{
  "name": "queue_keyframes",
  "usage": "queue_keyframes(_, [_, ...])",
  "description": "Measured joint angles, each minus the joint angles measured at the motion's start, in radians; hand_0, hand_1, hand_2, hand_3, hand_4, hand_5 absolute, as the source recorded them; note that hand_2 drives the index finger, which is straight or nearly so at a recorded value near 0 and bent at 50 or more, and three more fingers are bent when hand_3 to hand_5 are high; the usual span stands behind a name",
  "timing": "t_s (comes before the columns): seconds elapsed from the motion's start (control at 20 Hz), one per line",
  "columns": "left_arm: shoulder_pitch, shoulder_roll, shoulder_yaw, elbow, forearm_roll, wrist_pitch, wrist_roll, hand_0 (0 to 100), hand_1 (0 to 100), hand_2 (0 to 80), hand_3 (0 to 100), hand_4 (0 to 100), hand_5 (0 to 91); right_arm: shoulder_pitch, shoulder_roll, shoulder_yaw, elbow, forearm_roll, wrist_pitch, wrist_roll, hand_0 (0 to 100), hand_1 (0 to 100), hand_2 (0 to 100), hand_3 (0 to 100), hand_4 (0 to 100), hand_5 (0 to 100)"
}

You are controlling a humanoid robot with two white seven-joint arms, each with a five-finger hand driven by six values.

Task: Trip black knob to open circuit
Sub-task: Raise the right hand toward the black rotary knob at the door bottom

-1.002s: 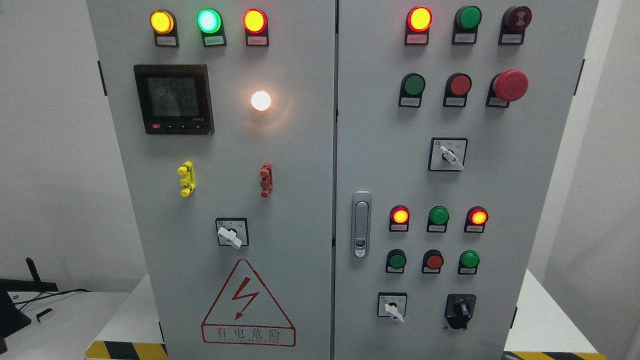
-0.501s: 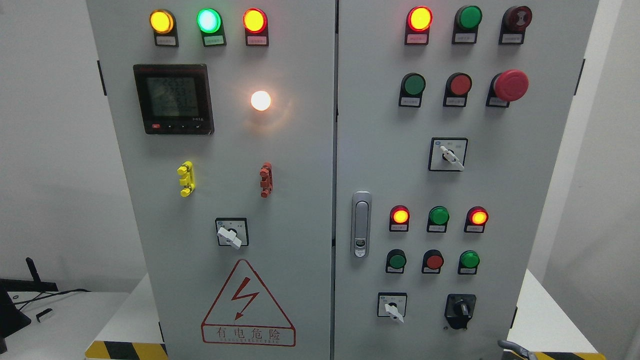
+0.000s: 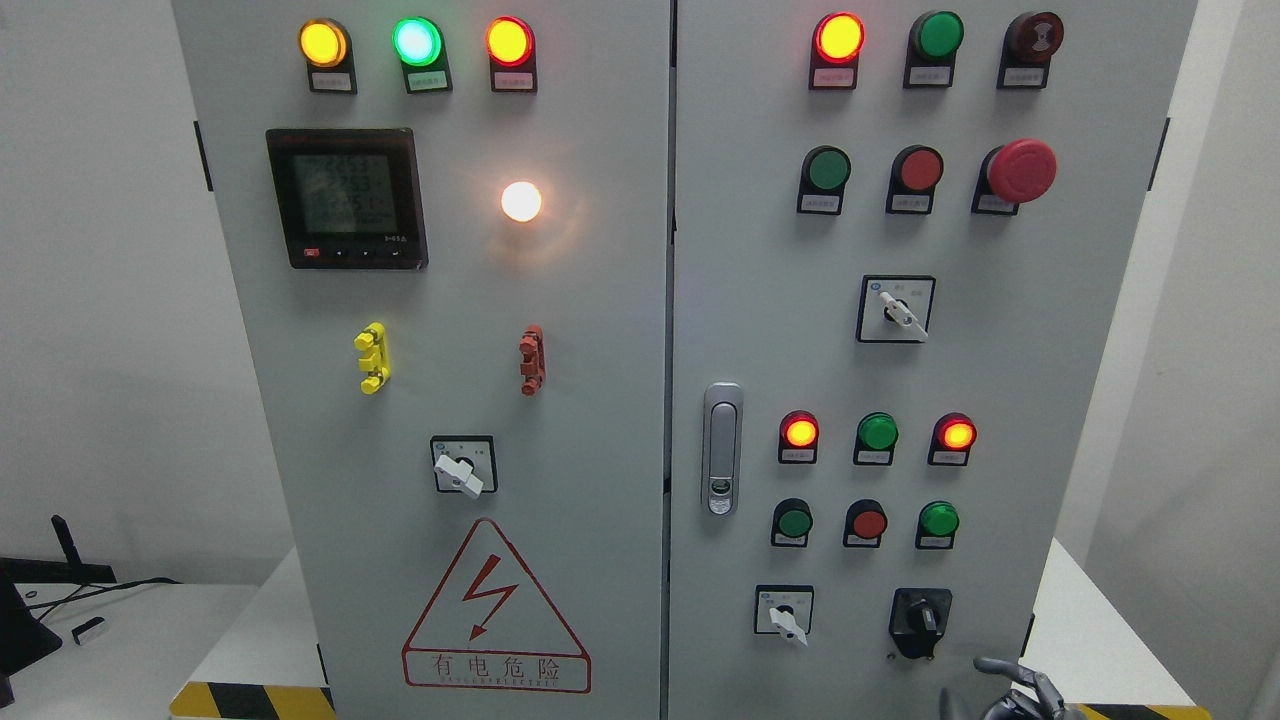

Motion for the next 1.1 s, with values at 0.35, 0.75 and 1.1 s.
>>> queue_keyframes(0.35, [0.000, 0.000, 0.000, 0.000, 0.000, 0.000, 0.000, 12, 39, 0.0, 0, 0, 0.0, -0.029, -0.003, 0.012, 0.016, 0.000, 0.011, 0.000, 30, 73, 39, 85, 100, 100])
queue_keyframes(0.75, [0.000, 0.000, 0.000, 0.000, 0.000, 0.000, 0.000, 12, 39, 0.0, 0, 0, 0.0, -0.055, -0.004, 0.020, 0.031, 0.001, 0.030, 0.001, 31, 72, 40, 85, 99, 100])
queue_keyframes(1.1, [0.000, 0.000, 0.000, 0.000, 0.000, 0.000, 0.000, 12, 39, 0.0, 0, 0, 0.0, -0.062, -0.005, 0.028, 0.037, 0.000, 0.033, 0.005, 32, 72, 41, 87, 100, 100])
